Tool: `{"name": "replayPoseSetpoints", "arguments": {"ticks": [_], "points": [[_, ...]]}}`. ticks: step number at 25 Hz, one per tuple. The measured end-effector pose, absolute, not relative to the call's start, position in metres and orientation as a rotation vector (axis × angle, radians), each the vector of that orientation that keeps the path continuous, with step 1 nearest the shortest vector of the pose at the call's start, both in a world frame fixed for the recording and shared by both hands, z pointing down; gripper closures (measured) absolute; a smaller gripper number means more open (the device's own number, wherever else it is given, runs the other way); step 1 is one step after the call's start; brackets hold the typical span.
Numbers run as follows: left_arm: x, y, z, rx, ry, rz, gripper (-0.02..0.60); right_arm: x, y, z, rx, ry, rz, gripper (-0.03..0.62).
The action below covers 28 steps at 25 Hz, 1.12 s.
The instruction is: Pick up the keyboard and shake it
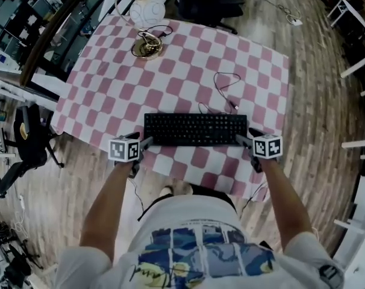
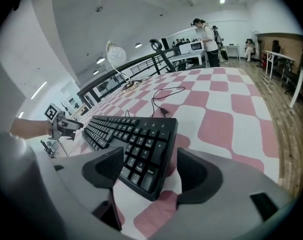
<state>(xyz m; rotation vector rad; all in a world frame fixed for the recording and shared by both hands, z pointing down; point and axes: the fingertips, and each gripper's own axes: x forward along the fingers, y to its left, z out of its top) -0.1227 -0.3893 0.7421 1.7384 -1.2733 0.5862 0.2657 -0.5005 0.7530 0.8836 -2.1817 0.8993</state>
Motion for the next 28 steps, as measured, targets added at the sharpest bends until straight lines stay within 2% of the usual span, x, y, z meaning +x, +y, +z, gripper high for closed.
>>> {"name": "replayPoseSetpoints", "arguments": {"ticks": [12,15,28], "points": [[-0.114,-0.414,0.769,1.675,-1.229,0.539,0.301,0.259,-0.513,0.773,0.815,-2.154,0.943,0.241],[-0.108,-0.416,0.774,1.673,-1.211,0.517,0.294,0.256,-0.511,0.774,0.799,-2.147,0.936,0.278],[-0.113,-0.415,0.763,1.687,-1.298,0.495,0.305,0.256,-0.499,0.762,0.866,-2.127,0.853,0.297]]}}
